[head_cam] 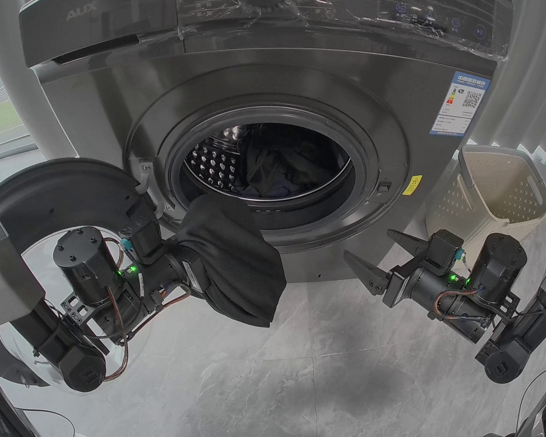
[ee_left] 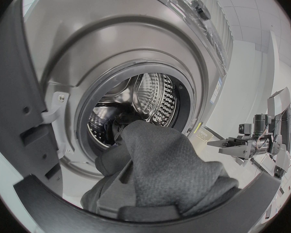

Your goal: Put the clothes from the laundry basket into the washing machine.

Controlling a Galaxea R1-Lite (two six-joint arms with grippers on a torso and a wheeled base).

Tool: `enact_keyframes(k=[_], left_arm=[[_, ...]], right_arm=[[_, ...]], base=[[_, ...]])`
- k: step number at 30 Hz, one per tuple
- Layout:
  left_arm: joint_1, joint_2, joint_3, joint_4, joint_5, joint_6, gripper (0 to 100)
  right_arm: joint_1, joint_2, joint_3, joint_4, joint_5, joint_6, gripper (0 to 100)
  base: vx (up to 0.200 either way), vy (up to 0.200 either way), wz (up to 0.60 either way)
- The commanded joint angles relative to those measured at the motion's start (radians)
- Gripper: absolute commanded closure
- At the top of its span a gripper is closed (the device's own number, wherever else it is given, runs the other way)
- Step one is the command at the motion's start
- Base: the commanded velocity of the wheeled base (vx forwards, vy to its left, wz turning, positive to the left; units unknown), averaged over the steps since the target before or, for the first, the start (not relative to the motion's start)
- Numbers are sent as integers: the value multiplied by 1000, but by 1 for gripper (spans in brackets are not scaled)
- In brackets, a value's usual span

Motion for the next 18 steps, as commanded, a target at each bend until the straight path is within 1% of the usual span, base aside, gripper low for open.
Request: enact_keyframes(k=[1, 2, 5, 6, 7, 9, 10, 11, 12, 13, 14, 15, 18], left_arm=[[-2, 2, 2, -1, 0, 0, 100], [-5, 2, 2, -1, 0, -2, 100], [-30, 1, 8, -2, -1, -3, 100], [-30, 1, 9, -2, -1, -3, 100], [-56, 2, 12, -2, -3, -5, 100], [-87, 16, 6, -2, -1, -3, 100], [-90, 19, 3, -2, -1, -3, 100], [-111, 42, -17, -2, -3, -9, 100], [-116, 54, -31, -1, -3, -14, 100], [-116, 87, -64, -1, -3, -8, 100], [-116, 100, -78, -1, -3, -8, 100], [-111, 136, -129, -2, -1, -6, 100], [-107, 217, -264, -1, 6, -14, 100]], right_arm=[[7, 1, 6, -1, 2, 0, 0], [15, -2, 13, -1, 3, -2, 0], [49, -8, 43, -1, 10, -5, 0], [50, -8, 45, -1, 10, -5, 0], [79, -16, 72, -1, 10, -5, 0], [116, -25, 97, -1, 10, -7, 0], [121, -26, 98, -1, 10, -7, 0], [139, -29, 105, 1, 10, -5, 0], [142, -29, 105, 1, 10, -5, 0], [145, -28, 108, 1, 8, -5, 0], [145, -28, 109, 1, 8, -5, 0], [147, -28, 114, -1, 8, -5, 0], [148, -29, 115, -1, 6, -5, 0]], base=[[200, 0, 0], [200, 0, 0], [0, 0, 0], [0, 0, 0], [0, 0, 0], [0, 0, 0], [0, 0, 0], [0, 0, 0], [0, 0, 0], [0, 0, 0], [0, 0, 0], [0, 0, 0], [0, 0, 0]])
